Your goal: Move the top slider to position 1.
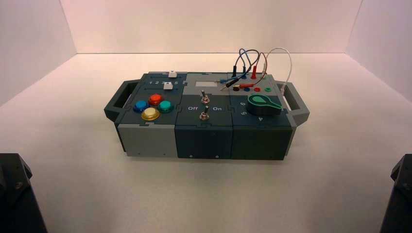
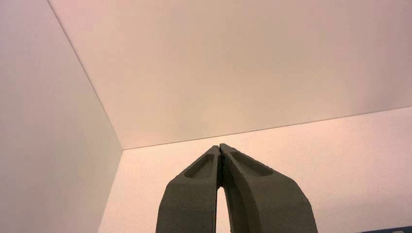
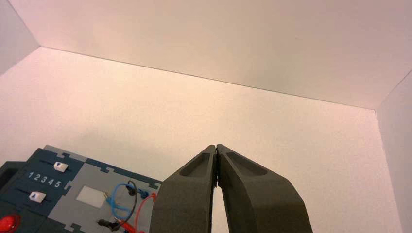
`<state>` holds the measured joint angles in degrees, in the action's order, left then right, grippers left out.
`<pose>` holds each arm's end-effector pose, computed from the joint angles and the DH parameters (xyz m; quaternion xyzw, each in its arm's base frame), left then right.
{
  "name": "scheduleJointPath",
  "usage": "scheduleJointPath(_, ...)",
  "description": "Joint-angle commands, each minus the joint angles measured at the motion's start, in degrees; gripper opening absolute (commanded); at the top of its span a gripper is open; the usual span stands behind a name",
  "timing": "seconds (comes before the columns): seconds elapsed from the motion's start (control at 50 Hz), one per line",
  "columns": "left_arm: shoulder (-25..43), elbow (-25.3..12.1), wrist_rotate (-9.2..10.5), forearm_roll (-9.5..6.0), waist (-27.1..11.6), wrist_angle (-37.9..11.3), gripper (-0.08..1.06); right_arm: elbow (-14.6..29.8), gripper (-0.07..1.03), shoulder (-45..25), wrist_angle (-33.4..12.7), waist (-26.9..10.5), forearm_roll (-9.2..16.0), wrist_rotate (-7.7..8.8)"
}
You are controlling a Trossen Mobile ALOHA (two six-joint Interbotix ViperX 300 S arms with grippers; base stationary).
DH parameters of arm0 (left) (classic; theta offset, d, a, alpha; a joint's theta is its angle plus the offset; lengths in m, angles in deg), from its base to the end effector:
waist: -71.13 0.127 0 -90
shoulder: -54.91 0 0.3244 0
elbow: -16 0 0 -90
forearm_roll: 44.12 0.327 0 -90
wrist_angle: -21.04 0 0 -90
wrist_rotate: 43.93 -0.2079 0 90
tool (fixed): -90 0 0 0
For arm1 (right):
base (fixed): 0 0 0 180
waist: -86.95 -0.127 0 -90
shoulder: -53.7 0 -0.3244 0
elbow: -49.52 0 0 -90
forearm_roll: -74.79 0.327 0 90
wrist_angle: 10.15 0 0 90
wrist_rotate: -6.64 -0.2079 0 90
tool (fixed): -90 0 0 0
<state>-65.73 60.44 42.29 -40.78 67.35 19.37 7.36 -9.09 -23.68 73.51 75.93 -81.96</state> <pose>0.3519 -0.0229 0.2727 0.0660 0.1323 -0.0401 0.9882 0.3405 0.0824 0.2320 -0.0307 0.2440 0.1163 0.9623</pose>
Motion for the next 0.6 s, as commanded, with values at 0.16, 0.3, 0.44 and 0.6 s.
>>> scheduleJointPath(0.16, -0.35, -1.05, -0.09, 0.09, 0.26, 0.53, -0.03, 1.76, -0.02, 0.09, 0.18, 0.18, -0.09, 0.00)
scheduleJointPath(0.3, -0.35, -0.97, -0.09, 0.09, 0.26, 0.44, -0.03, 1.76, -0.02, 0.00, -0.09, 0.18, -0.09, 0.09)
scheduleJointPath(0.44, -0.35, -1.14, -0.09, 0.00, 0.26, -0.53, -0.03, 2.11, -0.02, -0.53, -1.85, -0.70, 0.00, 0.00)
scheduleJointPath(0.6, -0.35, -2.64, 0.00, 0.00, 0.09, -6.15, -0.03, 3.08, -0.02, -2.99, -4.31, -5.10, 0.26, -0.09)
